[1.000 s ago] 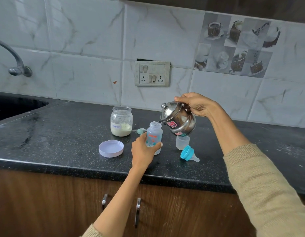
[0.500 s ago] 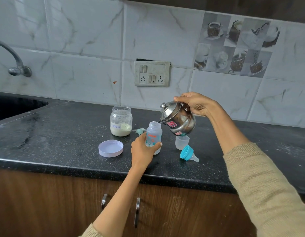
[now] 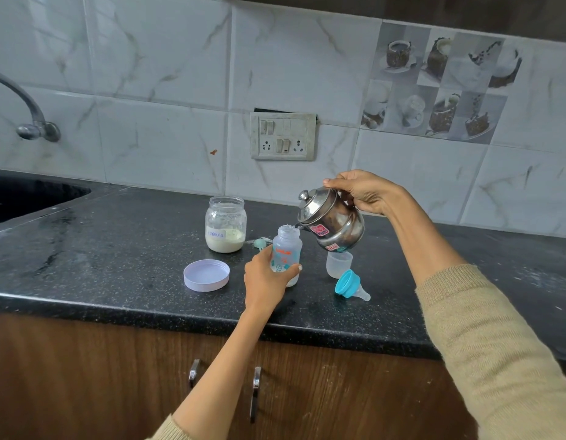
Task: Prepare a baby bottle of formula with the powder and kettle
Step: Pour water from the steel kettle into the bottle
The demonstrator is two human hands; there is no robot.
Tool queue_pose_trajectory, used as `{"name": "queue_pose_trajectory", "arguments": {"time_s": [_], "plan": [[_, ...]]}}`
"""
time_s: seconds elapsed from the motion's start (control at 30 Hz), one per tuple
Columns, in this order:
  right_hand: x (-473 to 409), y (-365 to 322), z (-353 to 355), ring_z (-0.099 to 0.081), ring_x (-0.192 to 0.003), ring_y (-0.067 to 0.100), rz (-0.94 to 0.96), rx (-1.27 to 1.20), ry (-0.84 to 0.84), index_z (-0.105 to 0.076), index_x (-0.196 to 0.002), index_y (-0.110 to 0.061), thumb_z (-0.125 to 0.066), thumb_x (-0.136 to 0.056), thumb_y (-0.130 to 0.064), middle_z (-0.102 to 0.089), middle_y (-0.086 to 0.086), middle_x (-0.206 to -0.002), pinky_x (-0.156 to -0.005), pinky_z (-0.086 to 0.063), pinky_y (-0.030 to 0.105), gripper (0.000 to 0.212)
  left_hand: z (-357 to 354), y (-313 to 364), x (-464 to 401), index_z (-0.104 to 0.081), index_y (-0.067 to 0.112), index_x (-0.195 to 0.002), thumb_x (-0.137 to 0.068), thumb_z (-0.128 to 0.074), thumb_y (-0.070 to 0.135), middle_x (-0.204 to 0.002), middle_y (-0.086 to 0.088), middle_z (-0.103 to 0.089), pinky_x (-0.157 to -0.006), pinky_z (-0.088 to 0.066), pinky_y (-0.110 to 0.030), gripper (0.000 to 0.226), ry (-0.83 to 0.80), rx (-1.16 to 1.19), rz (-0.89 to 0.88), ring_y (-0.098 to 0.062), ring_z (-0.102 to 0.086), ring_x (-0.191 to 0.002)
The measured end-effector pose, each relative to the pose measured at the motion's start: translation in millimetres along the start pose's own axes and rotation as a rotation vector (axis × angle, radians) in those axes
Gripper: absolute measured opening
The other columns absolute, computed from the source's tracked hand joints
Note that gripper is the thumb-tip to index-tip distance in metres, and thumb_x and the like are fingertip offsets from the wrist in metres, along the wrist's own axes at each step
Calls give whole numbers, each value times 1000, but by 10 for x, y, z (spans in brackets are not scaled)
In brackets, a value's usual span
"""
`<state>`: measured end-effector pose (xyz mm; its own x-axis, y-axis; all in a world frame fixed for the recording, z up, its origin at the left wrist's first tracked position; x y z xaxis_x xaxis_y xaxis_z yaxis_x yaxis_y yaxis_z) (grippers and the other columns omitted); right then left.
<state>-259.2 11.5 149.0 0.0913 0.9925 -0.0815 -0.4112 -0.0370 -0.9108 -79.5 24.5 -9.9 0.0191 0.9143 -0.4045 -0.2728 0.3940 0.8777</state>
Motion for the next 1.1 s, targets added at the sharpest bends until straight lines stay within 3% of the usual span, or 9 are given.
{"name": "queue_pose_trajectory", "arguments": {"time_s": [0.57, 1.1], "plan": [[31, -42, -17, -35, -60, 12, -1, 45, 14, -40, -61, -17, -61, -91, -18, -41, 3, -64, -58, -30, 25, 36, 8, 16, 8, -65, 12, -108, -73, -78, 30, -106, -3, -71, -87, -51, -35, 41, -1, -26, 9, -18, -64, -100], [133, -123, -52, -43, -57, 11, -28, 60, 0, -41, -62, -16, -58, -92, -17, -44, 3, -65, -50, -39, 23, 35, -2, -6, -5, -64, 14, -113, -72, -79, 33, -110, -3, -70, -92, -51, -43, 48, -13, -35, 14, -19, -63, -104]]}}
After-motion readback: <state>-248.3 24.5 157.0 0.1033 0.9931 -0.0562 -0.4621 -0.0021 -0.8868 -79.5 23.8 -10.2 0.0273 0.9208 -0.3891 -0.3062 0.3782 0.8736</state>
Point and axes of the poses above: each hand's wrist, its own x-axis away from the middle knuckle, its own z-axis out of the back of the hand, y = z × x, the point moved 4 cm from there along -x, towards the middle knuckle
